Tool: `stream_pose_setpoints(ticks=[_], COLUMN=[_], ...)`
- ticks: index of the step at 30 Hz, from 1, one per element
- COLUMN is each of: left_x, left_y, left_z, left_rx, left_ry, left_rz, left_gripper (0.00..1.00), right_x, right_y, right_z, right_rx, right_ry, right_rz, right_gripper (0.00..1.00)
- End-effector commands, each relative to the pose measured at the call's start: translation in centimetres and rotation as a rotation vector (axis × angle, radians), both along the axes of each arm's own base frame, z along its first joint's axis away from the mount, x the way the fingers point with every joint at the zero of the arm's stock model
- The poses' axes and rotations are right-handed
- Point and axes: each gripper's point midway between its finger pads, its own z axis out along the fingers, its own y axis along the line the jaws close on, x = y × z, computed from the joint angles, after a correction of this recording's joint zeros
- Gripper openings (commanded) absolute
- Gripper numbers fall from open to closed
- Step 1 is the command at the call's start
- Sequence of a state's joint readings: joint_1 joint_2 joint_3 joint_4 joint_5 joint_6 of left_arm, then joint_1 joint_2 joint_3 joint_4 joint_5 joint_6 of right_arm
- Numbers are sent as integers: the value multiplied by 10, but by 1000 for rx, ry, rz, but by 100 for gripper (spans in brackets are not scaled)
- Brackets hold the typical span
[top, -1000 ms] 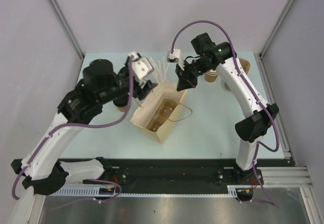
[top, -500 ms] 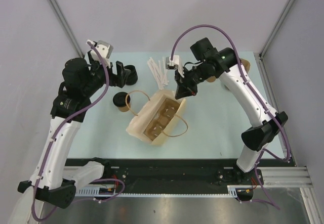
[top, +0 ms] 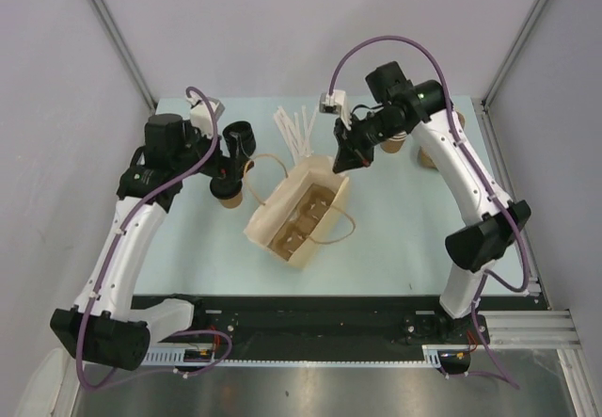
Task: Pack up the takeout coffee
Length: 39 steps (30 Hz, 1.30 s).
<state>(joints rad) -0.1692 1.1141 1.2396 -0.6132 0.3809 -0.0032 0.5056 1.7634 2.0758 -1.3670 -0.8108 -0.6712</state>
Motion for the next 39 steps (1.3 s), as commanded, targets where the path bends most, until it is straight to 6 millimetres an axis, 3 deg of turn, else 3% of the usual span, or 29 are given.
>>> stream_pose_setpoints(ticks=[1, 2, 3, 7, 9, 14, 17, 21, 23, 24, 26, 29, 34, 39], left_x=[-2, 0, -1, -3, -4, -5, -5, -3, -1, -1, -1, 0, 1, -2], left_y=[4, 8, 11, 21, 23, 26, 27, 27, 28, 27, 27, 26, 25, 26], left_z=[-21, -27, -34, -43, -48, -55, -62, -65, -65, -65, -66, -69, -72, -75], left_rx=[7, 17, 19, 14, 16, 20, 23, 30, 29, 27, 26, 22, 11, 10], left_ry=[90, 107, 131, 148, 161, 170, 183, 196, 195, 193, 197, 204, 211, 226], left_rz=[18, 37, 48, 83, 92, 96, 98, 99, 100, 98, 97, 88, 85, 83], left_gripper=[100, 99, 99, 99, 100, 99, 99, 99, 99, 100, 99, 100, 100, 100], right_x=[17, 22, 25, 30, 30, 24, 20, 26, 33, 35, 35, 28, 28, 25], right_y=[-18, -17, -18, -16, -20, -24, -23, -21, -21, -24, -26, -34, -49, -72], right_z=[-10, -8, -10, -19, -26, -37, -48, -61, -57, -57, -55, -54, -33, -29], right_rx=[-73, -75, -86, -117, -146, -198, -249, -315, -322, -334, -340, -355, -289, -257], right_ry=[117, 107, 109, 124, 141, 152, 147, 144, 125, 111, 87, 32, -32, -67], right_rz=[-89, -100, -112, -130, -146, -155, -143, -167, -195, -206, -195, -148, -127, -110], right_gripper=[11, 15, 31, 63, 72, 75, 71, 55, 46, 37, 29, 0, 0, 0])
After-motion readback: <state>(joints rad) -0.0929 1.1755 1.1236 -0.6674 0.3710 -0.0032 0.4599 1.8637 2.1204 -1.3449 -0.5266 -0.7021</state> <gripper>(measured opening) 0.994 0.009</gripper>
